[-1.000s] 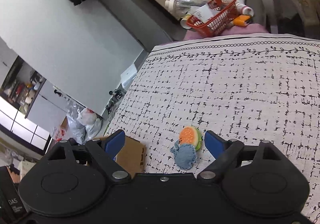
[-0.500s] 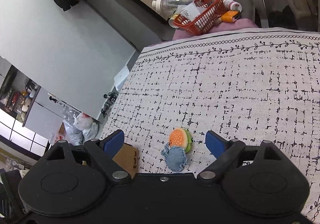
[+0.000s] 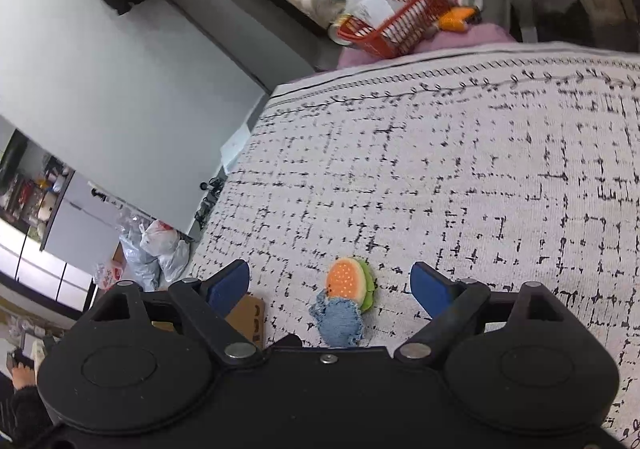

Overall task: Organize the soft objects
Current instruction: 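Move both tools back toward the blue denim plush and burger toy, then grasp the blue denim plush with the left gripper while the right gripper grasps the burger toy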

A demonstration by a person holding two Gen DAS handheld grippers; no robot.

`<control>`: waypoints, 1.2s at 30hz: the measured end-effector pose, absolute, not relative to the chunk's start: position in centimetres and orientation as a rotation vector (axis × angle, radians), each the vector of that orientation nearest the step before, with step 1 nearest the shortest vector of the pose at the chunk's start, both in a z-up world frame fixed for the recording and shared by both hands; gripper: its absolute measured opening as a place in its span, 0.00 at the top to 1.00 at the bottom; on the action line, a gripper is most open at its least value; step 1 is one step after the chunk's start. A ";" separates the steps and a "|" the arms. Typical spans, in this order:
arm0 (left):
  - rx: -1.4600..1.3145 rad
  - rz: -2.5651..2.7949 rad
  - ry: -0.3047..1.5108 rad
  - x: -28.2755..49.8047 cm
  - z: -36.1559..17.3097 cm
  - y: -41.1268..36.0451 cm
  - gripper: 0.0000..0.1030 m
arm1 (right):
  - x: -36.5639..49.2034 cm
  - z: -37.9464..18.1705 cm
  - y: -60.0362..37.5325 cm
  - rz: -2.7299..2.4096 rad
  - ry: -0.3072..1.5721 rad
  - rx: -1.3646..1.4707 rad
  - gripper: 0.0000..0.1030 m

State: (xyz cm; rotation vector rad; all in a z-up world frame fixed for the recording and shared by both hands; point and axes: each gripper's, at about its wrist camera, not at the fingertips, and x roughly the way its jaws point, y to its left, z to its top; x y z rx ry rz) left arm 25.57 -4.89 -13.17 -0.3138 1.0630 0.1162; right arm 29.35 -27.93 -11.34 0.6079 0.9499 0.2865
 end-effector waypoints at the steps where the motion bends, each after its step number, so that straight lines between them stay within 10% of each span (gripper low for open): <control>1: -0.316 0.114 1.068 25.8 -13.5 -5.1 0.50 | 29.6 -11.6 -28.1 0.279 0.954 0.615 0.15; 23: -0.444 0.026 1.120 29.4 -19.2 -6.0 0.50 | 33.7 -17.1 -25.8 0.245 1.118 0.627 0.23; 27: -0.491 0.009 1.121 29.5 -19.0 -5.5 0.73 | 34.3 -18.5 -24.7 0.260 1.157 0.623 0.37; 36: -0.494 0.030 1.114 29.7 -17.6 -4.2 0.79 | 35.2 -20.2 -22.8 0.263 1.197 0.620 0.39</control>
